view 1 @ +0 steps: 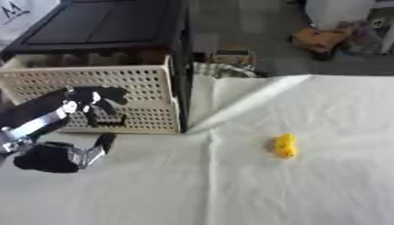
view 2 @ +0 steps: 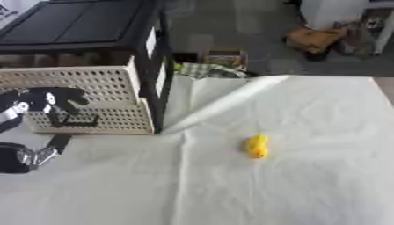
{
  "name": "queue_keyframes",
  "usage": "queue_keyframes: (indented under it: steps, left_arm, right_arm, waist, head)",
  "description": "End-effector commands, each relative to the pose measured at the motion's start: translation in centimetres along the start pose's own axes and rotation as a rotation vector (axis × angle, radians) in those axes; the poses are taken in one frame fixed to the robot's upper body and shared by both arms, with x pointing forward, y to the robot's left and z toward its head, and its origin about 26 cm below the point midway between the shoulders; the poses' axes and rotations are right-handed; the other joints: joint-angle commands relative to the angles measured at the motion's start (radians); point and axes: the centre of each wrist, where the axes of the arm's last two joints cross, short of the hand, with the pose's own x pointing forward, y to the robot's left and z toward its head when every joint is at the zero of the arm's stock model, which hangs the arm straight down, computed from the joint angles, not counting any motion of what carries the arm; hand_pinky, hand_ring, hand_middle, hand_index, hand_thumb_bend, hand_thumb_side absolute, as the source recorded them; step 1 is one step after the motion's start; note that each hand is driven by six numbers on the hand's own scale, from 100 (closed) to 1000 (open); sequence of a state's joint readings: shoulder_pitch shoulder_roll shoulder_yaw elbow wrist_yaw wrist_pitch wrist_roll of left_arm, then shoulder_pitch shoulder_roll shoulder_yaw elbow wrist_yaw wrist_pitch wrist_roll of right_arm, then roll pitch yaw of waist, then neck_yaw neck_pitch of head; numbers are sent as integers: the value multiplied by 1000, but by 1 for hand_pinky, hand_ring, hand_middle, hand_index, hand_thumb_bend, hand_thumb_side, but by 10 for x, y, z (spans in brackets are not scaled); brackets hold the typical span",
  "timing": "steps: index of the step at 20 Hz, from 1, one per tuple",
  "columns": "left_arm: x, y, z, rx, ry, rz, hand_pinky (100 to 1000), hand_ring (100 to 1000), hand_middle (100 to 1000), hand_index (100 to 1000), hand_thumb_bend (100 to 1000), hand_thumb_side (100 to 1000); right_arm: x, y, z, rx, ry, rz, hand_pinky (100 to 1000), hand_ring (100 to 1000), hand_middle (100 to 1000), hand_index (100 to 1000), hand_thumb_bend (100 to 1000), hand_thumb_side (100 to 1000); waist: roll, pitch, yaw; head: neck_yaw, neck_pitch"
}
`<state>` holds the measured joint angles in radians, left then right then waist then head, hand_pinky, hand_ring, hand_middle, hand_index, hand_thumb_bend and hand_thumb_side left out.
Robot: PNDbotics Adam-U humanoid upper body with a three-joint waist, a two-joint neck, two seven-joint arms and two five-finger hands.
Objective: Pick up objects from table and place into drawer.
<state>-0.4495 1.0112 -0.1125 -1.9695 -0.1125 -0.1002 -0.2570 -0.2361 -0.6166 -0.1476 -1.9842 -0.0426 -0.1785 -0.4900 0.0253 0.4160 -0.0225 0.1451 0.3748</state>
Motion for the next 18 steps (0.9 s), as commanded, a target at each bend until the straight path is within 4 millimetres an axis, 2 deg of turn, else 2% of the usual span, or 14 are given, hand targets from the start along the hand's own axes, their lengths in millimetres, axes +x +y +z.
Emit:
queue_keyframes:
  steps: [1,3,5,9,14,18]
  left_arm:
    - [7,12,3,42,-58,-27,527,720,765,955,105,408]
    - [6,12,5,73,-83,-22,514,708,755,945,100,374]
    - [6,14,5,123,-115,-8,467,651,711,909,100,307]
    - [6,19,5,231,-188,38,417,585,648,860,100,245]
    - [5,15,4,370,-276,131,403,548,604,819,100,290]
    - [4,-3,1,460,-332,247,397,530,588,799,100,381]
  right_arm:
    - [5,-5,-5,-10,-15,0,800,699,394,762,408,976]
    - [5,-5,-4,-14,-10,-2,800,700,398,762,403,978]
    - [5,-6,-4,-15,-4,-5,799,700,404,761,395,982]
    - [4,-6,-3,-20,6,-11,800,702,413,761,382,986]
    - [5,-6,-4,-23,7,-26,800,705,424,761,371,995]
    - [6,-6,-6,-20,2,-36,796,708,431,762,364,1000]
  waist:
    - [-4,-38,5]
    - [-7,-51,8]
    - [-9,-69,13]
    - [-16,-98,26]
    - [-30,-126,52]
    - [-36,-139,56]
  head:
    - [-6,10]
    - [-8,16]
    - [-10,26]
    - [-13,42]
    - [-18,64]
    - [-25,83]
